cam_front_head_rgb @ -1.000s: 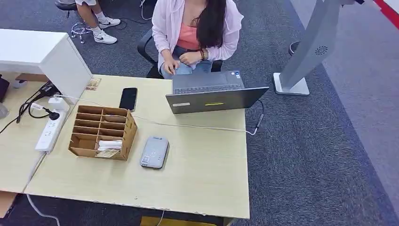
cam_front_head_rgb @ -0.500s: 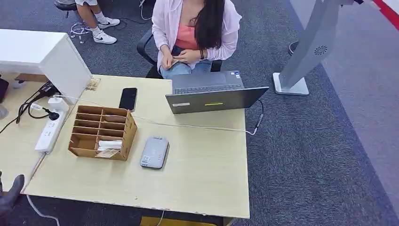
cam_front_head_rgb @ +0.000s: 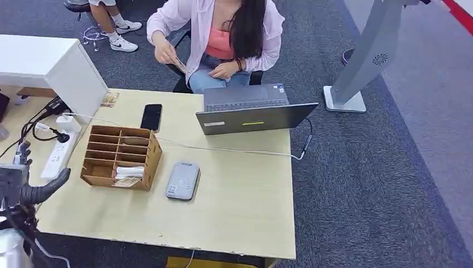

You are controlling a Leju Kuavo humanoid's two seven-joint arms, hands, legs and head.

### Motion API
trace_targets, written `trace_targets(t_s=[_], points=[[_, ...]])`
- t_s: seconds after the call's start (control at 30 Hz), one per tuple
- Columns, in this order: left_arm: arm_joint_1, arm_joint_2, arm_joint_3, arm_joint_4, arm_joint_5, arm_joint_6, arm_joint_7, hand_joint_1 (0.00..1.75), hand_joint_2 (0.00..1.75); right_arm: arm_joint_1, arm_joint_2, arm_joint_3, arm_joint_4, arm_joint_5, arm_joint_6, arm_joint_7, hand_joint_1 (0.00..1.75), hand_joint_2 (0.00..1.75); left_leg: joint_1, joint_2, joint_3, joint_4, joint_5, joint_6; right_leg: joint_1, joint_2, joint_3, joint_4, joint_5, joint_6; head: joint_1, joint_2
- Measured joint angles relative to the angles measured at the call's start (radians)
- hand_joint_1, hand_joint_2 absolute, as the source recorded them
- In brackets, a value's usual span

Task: Pass the card to the sensor for recognition and then transmit it.

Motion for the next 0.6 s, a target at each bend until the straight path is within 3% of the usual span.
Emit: trace_targets(t_s=[0.3,0.6], points=[[-0.100,0.033,-0.150,0.057,-0.245,0.134,0.075,0.00,1.75,0.000,-0.008,0.011,0.000,0.059,0.020,0.021,0.00,0.00,0.000,0.000,0.000,0.000,0.000,0.000,0.000,0.000,0.000,0.000,0.000,0.000,0.000,0.000],[-0.112,0.073,-0.283,0.051,-0.485,0.286,0.146,0.00,1.75,0.000,-0.013,0.016,0.003,0.122,0.042,0.061,0.00,0.00,0.000,0.000,-0.001,0.000,0.000,0.000,0.000,0.001,0.000,0.000,0.000,0.000,0.000,0.000]])
